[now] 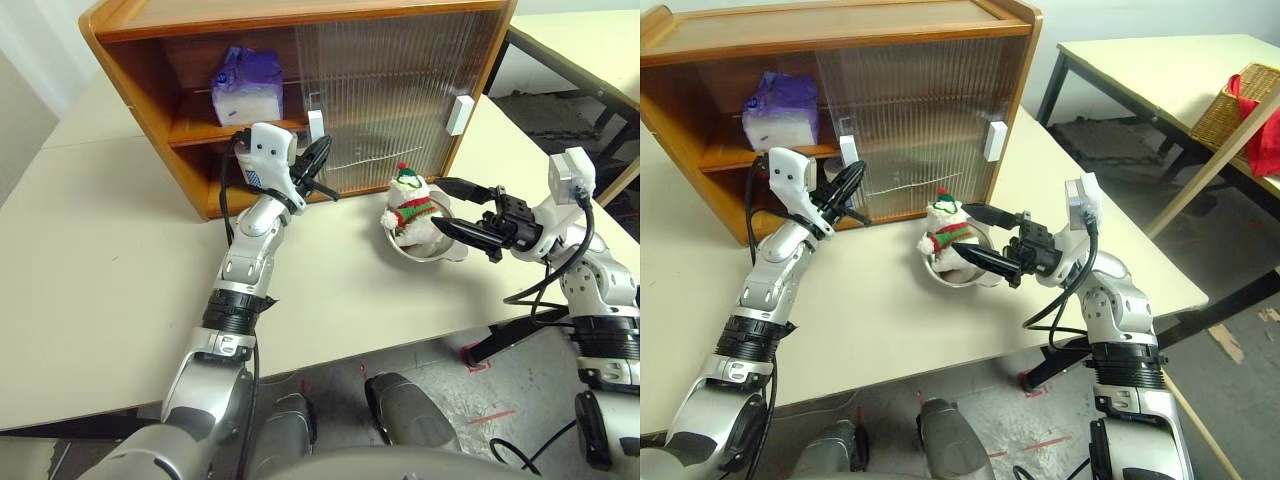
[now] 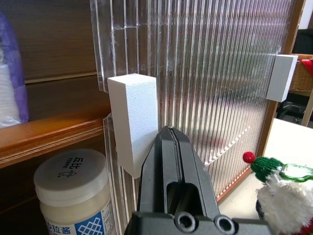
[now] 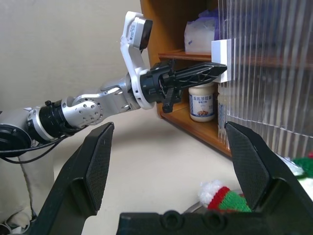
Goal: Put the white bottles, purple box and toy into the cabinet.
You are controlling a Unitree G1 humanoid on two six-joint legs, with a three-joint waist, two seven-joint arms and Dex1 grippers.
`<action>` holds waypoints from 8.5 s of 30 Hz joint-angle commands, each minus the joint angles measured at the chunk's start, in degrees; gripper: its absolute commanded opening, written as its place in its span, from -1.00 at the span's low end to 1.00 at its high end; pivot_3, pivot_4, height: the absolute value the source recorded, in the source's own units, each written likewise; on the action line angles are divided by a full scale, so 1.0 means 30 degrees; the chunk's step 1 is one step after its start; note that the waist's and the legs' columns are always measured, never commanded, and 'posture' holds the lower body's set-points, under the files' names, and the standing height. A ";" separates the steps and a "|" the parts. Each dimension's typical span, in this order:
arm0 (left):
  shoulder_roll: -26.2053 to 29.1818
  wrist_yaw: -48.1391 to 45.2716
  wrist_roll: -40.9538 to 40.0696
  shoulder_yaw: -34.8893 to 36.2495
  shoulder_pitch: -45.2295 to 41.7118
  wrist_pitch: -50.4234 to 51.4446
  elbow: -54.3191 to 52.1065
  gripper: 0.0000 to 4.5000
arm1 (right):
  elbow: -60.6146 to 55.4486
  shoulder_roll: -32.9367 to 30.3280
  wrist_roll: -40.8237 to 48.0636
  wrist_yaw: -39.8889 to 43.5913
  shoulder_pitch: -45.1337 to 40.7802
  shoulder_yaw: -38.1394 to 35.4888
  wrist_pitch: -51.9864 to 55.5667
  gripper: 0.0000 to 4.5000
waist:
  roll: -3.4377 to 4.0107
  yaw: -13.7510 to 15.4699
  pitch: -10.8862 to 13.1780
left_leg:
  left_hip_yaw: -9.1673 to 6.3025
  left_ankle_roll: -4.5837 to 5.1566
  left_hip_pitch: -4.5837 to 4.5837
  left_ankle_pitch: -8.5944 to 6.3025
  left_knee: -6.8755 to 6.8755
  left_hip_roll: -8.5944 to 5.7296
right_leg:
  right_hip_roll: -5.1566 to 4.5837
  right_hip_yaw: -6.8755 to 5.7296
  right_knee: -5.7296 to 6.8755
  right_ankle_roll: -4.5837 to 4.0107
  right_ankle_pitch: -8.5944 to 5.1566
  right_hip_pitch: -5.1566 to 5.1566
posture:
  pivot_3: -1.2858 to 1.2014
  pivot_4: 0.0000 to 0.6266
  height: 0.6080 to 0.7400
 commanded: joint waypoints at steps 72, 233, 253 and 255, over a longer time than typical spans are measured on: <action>0.4406 0.1234 -0.2856 0.7034 0.5316 0.0704 -0.4842 -0.83 | 0.3089 0.0641 -0.1257 0.1779 -0.2382 0.0559 -0.0915 1.00 | 0.0040 0.0756 -0.0030 | -0.0162 -0.0197 0.0156 0.0020 -0.0280 0.0108 | 0.0229 0.0061 0.0034 -0.0389 0.0139 -0.0157 | -0.11 -0.75 1.00; 0.7301 -1.3378 -0.9453 0.7067 1.6716 -0.0368 -1.0772 1.00 | 0.7694 0.5315 -0.4495 -0.7396 -0.9425 0.0891 0.0568 -0.98 | 0.0184 0.1997 -0.0063 | -0.0196 -0.0345 -0.0175 -0.0123 -0.0386 0.0567 | 0.0282 0.0123 0.0353 -0.0820 0.0099 -0.0761 | -0.05 -0.65 1.00; 0.7361 -1.3221 -0.9413 0.7154 1.6770 -0.0573 -1.0557 1.00 | 0.7770 0.6824 -0.4459 -0.6818 -1.0011 0.1286 0.0569 -0.98 | 0.0183 0.2195 -0.0063 | -0.0205 -0.0354 -0.0193 -0.0127 -0.0397 0.0590 | 0.0298 0.0102 0.0379 -0.0872 0.0094 -0.0802 | -0.04 -0.66 1.00; 0.7347 -1.3205 -0.9402 0.7092 1.6718 -0.0590 -1.0542 1.00 | 0.7679 0.6873 -0.4469 -0.6858 -0.9977 0.1299 0.0601 -0.98 | 0.0183 0.2194 -0.0063 | -0.0204 -0.0354 -0.0192 -0.0127 -0.0398 0.0605 | 0.0308 0.0102 0.0385 -0.0881 0.0098 -0.0807 | -0.04 -0.66 1.00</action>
